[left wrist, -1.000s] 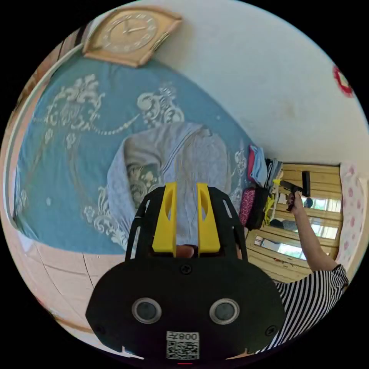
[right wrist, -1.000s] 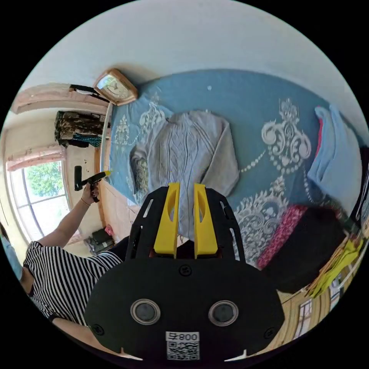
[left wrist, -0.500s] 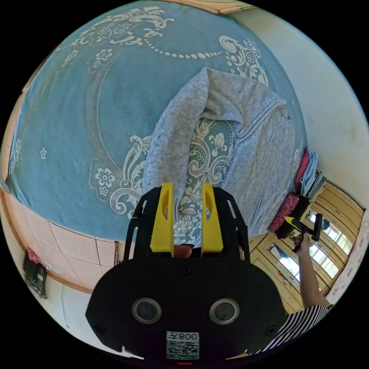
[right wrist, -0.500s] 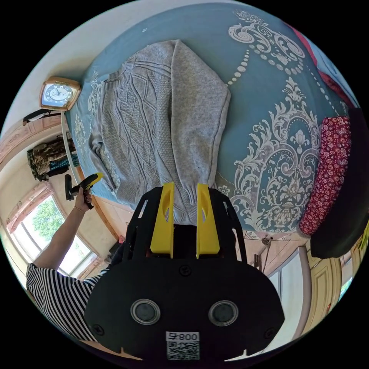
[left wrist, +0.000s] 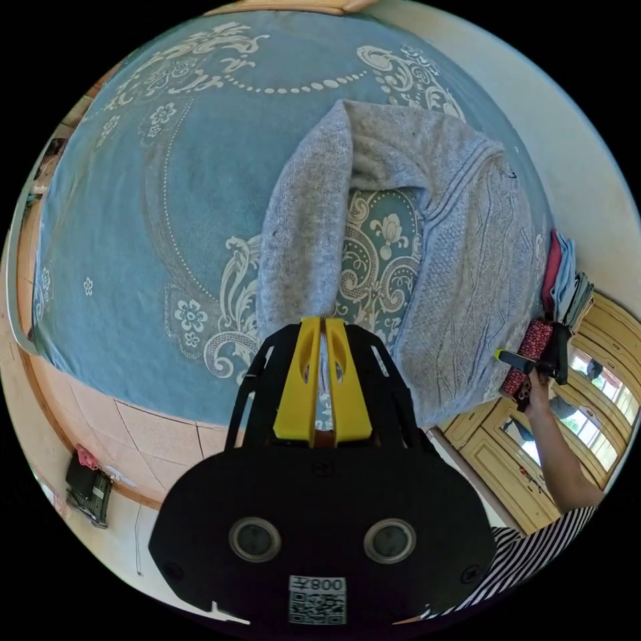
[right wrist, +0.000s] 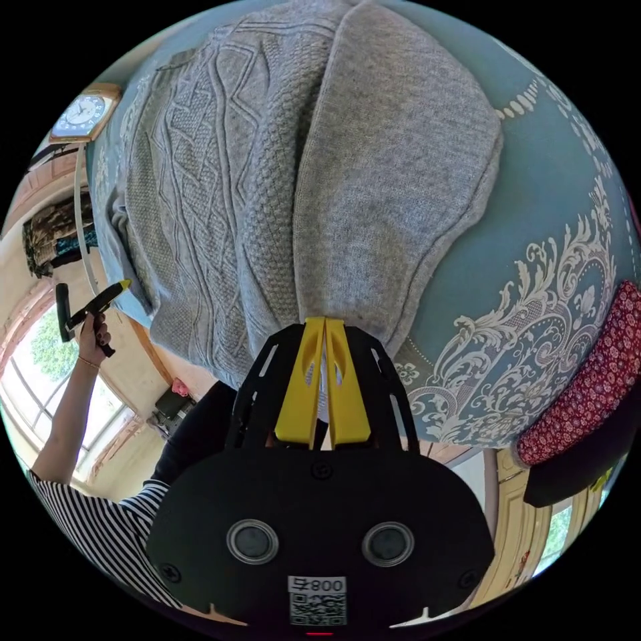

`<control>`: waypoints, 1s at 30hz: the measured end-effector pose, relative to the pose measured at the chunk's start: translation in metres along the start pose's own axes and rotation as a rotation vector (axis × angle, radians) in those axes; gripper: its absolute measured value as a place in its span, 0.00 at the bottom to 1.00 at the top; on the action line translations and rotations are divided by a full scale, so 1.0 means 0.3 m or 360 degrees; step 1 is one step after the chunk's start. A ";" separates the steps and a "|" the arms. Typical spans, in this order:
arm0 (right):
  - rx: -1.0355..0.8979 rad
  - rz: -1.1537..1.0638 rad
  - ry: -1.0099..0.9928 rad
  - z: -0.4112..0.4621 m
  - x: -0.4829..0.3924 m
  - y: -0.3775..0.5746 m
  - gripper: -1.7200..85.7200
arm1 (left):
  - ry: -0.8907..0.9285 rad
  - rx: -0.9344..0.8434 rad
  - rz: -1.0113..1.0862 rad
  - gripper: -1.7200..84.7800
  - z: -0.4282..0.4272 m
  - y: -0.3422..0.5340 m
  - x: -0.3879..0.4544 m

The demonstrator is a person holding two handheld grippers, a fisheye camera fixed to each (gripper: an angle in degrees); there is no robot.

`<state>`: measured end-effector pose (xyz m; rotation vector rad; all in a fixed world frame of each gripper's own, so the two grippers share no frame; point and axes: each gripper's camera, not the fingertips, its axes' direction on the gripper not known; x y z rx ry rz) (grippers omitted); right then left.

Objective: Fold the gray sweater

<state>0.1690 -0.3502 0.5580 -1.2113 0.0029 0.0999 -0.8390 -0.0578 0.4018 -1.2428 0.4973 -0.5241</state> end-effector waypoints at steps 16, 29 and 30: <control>0.0636 -0.0152 0.0040 -0.655 0.336 -0.087 0.05 | 0.0067 0.0781 -0.0494 0.08 -0.405 -0.135 -0.401; 0.0045 -0.0353 0.0090 -0.120 0.131 -0.393 0.05 | 0.0731 0.0030 -0.0211 0.10 0.176 -0.224 -0.123; 0.0038 -0.0341 0.0069 -0.127 0.140 -0.398 0.05 | 0.0730 0.0012 -0.0194 0.10 0.185 -0.232 -0.114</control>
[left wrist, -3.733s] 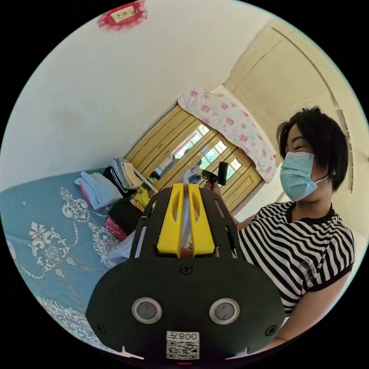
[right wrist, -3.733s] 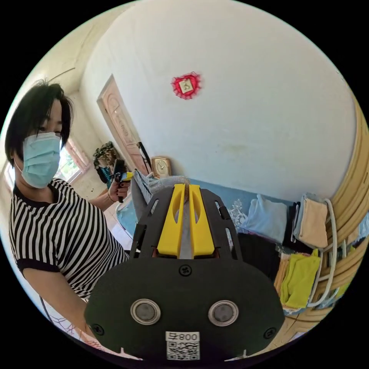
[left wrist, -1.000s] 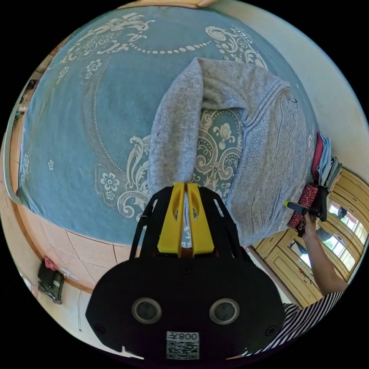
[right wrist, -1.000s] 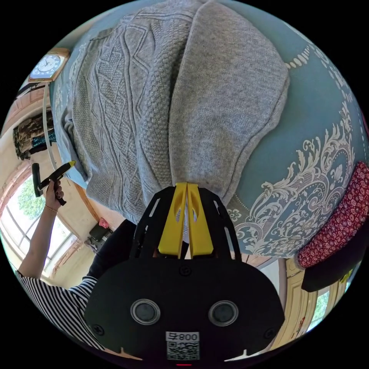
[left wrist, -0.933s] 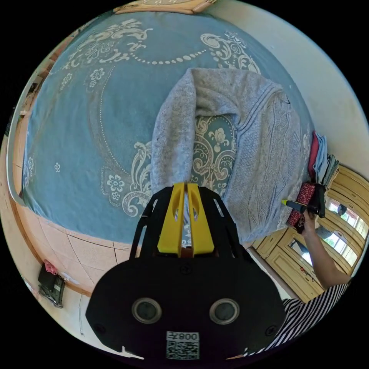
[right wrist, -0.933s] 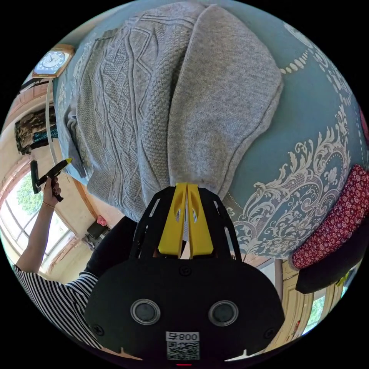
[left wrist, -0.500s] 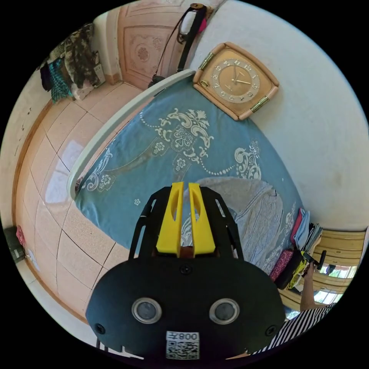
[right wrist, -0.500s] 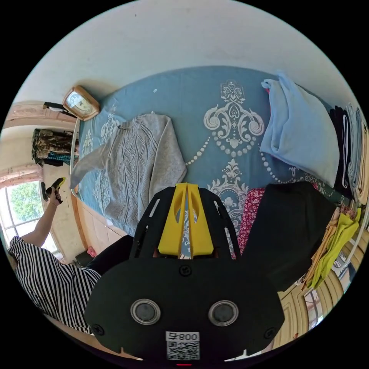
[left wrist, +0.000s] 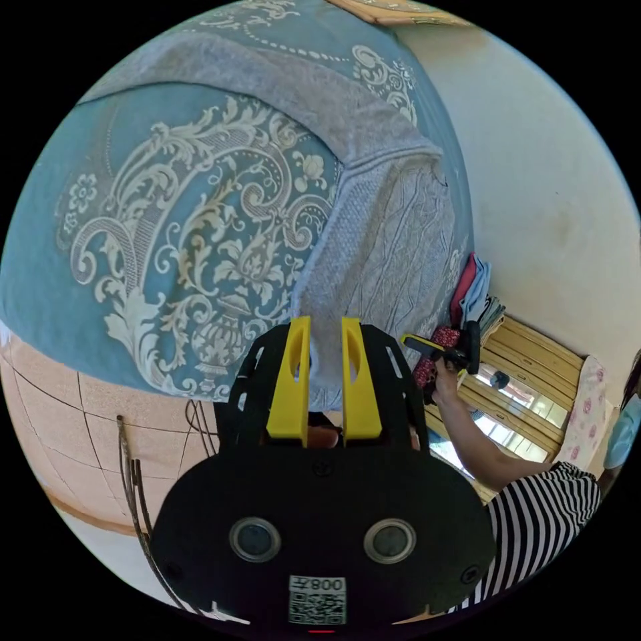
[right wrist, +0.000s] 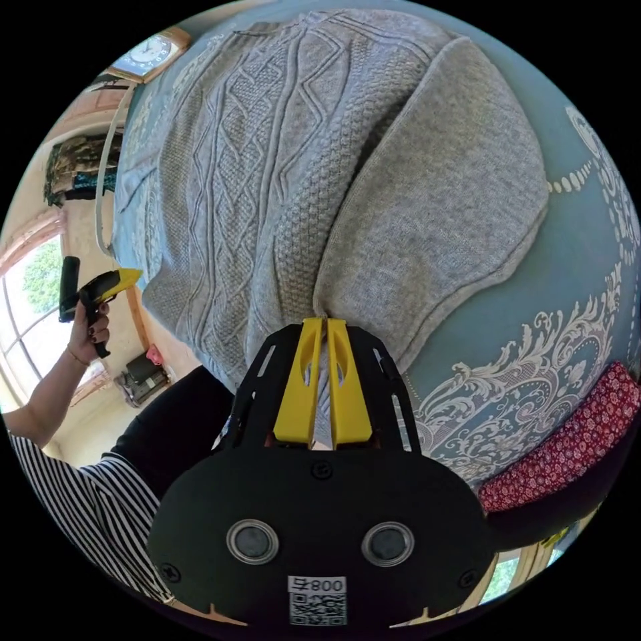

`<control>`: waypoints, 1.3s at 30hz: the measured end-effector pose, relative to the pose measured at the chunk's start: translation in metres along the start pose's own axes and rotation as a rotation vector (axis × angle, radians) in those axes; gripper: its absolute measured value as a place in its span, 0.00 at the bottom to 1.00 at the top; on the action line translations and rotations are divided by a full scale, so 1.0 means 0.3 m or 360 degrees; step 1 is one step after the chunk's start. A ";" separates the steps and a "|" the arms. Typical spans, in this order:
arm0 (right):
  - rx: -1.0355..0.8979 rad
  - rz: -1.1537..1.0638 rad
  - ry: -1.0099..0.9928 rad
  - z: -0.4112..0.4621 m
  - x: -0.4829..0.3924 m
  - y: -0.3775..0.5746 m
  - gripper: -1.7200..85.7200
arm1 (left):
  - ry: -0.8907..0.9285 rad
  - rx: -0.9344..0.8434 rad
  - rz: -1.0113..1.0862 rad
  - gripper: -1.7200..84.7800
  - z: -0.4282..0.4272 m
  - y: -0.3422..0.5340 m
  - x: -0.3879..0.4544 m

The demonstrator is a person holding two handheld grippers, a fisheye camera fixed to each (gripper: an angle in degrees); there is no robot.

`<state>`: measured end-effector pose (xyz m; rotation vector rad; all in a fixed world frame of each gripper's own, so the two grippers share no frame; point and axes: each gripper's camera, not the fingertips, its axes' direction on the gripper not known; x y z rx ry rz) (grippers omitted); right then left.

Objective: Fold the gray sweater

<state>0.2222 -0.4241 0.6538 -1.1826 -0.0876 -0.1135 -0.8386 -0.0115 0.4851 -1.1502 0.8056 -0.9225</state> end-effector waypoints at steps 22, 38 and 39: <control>0.0429 0.0474 -0.0193 -0.398 0.411 0.197 0.12 | -0.0165 -0.0212 0.0149 0.15 0.172 -0.129 0.150; 0.0391 -0.0228 0.0433 -0.582 0.233 -0.503 0.15 | -0.0725 0.0297 0.0732 0.15 0.112 -0.702 0.685; 0.0374 -0.0228 0.0452 -0.576 0.232 -0.520 0.15 | -0.0776 0.0278 0.0742 0.15 0.126 -0.718 0.698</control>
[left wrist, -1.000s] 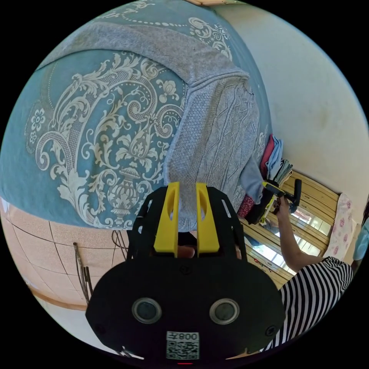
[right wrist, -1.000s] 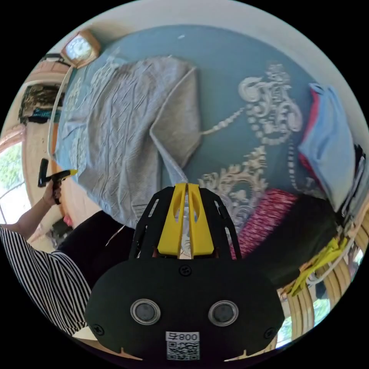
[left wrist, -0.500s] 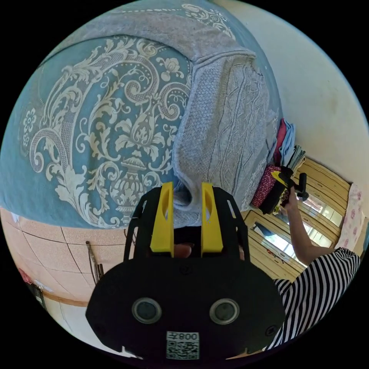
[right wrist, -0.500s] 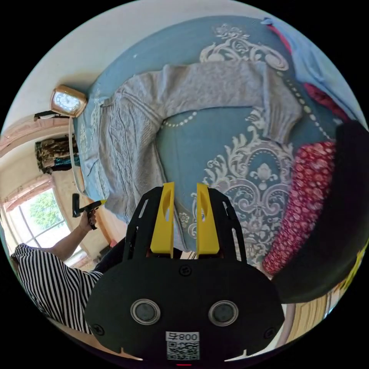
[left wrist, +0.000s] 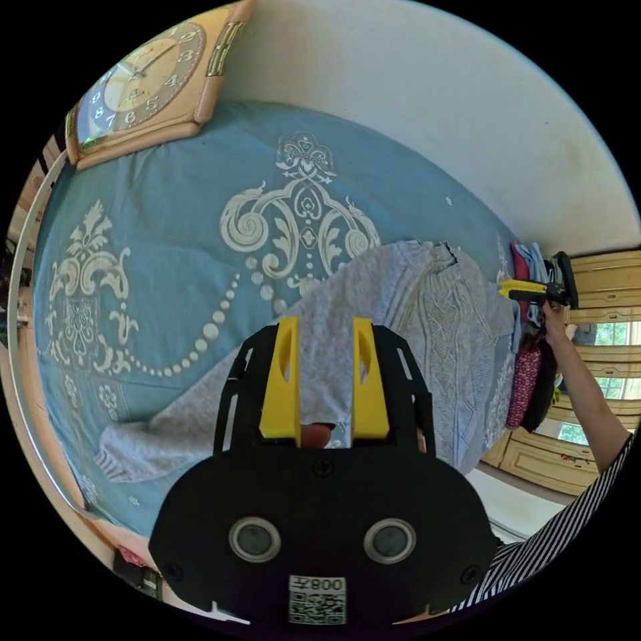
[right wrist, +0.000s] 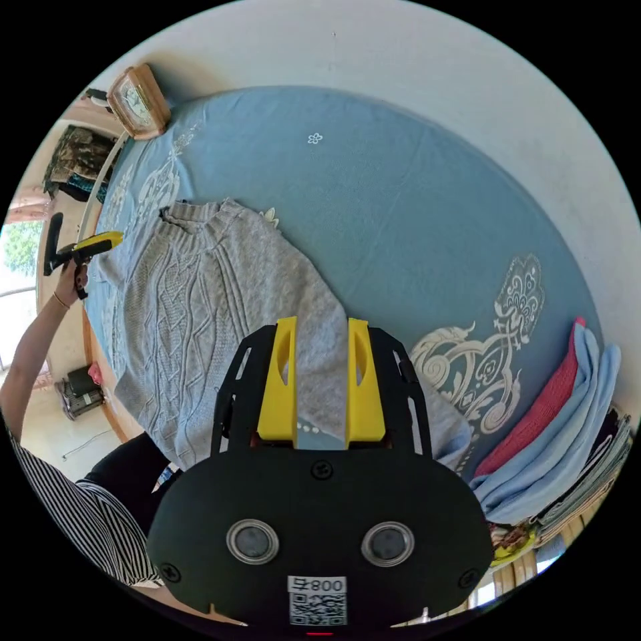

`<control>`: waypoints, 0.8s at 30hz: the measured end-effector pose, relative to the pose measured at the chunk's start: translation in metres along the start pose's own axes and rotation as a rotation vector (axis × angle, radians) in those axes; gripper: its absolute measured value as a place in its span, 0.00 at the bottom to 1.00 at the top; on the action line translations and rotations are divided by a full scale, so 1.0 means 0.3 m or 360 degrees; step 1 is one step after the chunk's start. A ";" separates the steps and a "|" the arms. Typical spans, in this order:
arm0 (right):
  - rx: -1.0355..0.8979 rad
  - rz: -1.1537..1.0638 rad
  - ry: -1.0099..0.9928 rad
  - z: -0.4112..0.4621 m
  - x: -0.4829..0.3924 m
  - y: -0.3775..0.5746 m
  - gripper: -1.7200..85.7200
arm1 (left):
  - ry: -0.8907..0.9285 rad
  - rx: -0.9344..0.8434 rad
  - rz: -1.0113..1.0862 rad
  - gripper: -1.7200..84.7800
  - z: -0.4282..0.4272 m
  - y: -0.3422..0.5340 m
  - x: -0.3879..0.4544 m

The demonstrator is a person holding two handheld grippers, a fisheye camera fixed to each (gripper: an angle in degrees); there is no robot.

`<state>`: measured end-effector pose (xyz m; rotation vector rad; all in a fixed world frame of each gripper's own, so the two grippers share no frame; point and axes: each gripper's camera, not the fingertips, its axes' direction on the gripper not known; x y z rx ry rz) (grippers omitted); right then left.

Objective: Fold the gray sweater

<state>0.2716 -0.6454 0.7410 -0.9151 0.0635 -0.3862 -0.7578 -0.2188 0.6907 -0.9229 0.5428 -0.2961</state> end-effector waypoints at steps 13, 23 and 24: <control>0.0131 -0.0045 0.0098 -0.034 -0.028 0.038 0.05 | -0.0343 0.0079 0.0152 0.04 -0.016 -0.065 0.241; 0.0161 0.0093 -0.0018 -0.015 0.089 -0.014 0.06 | -0.0312 0.0182 -0.0046 0.06 0.024 -0.159 0.236; 0.0116 0.0118 -0.0026 0.018 0.099 -0.021 0.06 | -0.0329 0.0149 -0.0070 0.07 0.053 -0.163 0.236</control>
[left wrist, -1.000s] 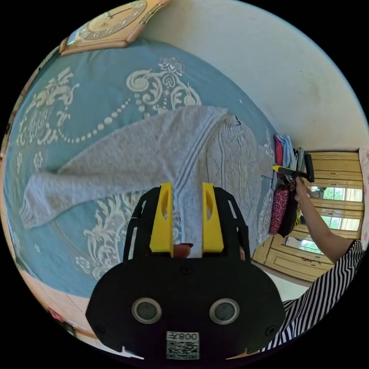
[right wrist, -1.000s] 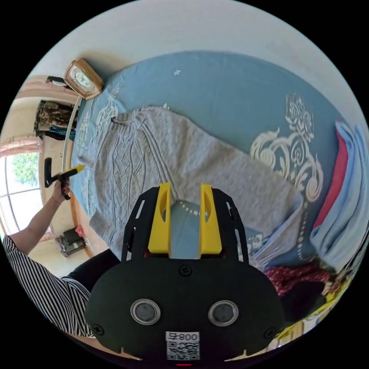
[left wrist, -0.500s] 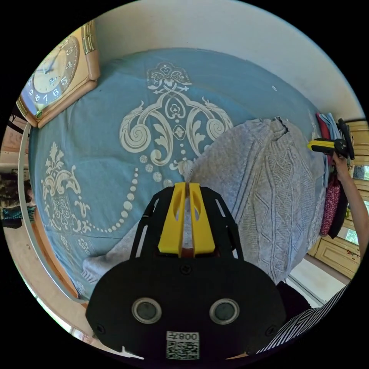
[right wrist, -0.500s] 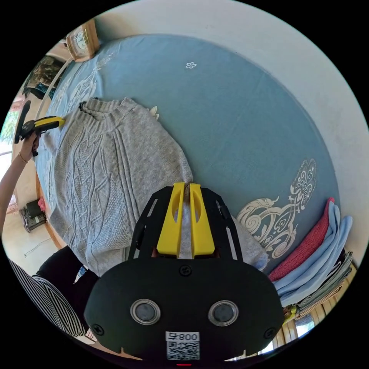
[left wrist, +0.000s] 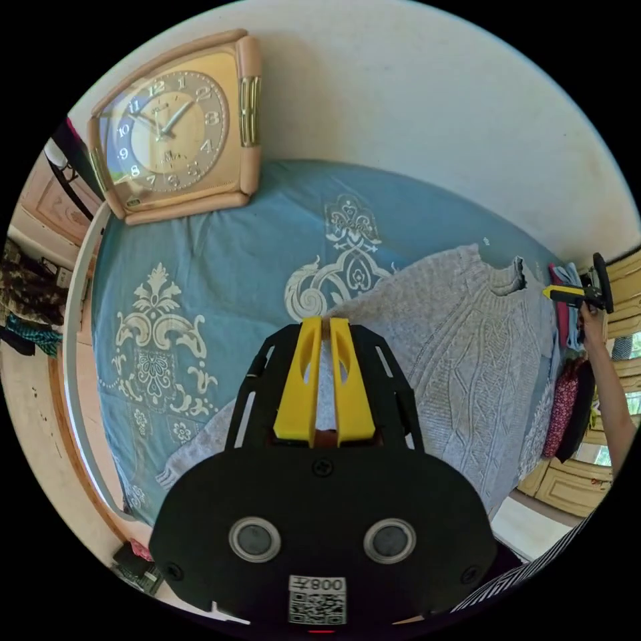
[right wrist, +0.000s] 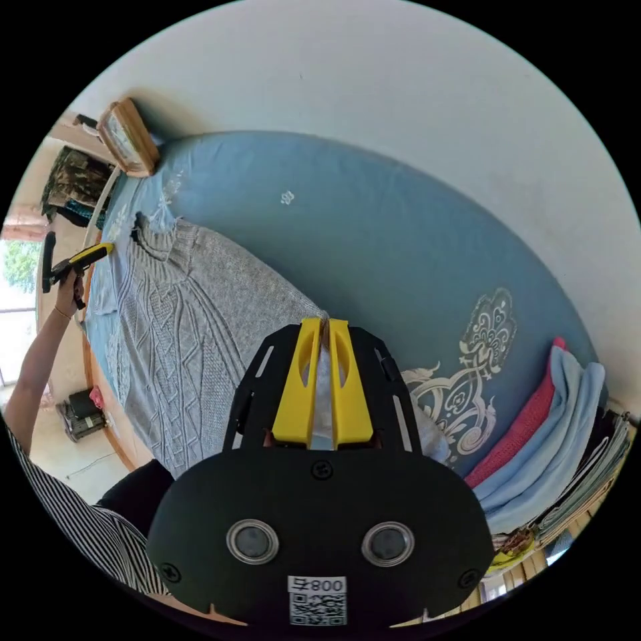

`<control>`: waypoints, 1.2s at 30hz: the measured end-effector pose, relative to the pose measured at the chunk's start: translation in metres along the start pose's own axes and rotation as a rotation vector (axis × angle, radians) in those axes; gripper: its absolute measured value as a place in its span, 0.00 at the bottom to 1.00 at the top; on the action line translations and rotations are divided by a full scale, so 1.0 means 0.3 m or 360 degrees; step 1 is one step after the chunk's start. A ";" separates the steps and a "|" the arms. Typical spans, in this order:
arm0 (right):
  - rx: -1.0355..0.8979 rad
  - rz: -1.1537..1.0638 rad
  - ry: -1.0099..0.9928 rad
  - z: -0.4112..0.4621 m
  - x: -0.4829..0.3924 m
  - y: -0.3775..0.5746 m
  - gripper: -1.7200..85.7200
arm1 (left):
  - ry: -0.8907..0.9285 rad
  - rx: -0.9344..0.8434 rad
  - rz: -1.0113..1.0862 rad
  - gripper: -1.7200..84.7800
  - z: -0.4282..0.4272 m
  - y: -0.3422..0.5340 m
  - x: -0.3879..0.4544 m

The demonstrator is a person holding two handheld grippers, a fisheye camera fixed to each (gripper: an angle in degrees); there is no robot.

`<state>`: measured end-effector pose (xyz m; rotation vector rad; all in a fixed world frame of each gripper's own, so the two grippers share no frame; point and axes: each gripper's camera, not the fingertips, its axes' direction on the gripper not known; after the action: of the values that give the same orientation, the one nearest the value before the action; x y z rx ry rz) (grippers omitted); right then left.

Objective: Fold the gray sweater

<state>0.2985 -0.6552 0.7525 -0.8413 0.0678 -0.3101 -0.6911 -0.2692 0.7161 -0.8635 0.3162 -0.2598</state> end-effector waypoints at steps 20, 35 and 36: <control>-0.0449 0.0469 -0.0739 0.446 -0.057 1.025 0.12 | 0.0841 -0.0924 -0.0324 0.14 0.408 0.783 0.342; -0.0540 0.0558 -0.0671 0.631 -0.093 1.264 0.05 | 0.0812 -0.0949 -0.0316 0.05 0.515 0.753 0.532; -0.0547 0.0585 -0.0702 0.651 -0.084 1.269 0.05 | 0.0796 -0.0957 -0.0337 0.05 0.534 0.749 0.538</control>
<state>0.4025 -0.2690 0.5988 -1.1993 -0.1392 0.2435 -0.4607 -0.0734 0.6123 -1.4269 0.7960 -0.5989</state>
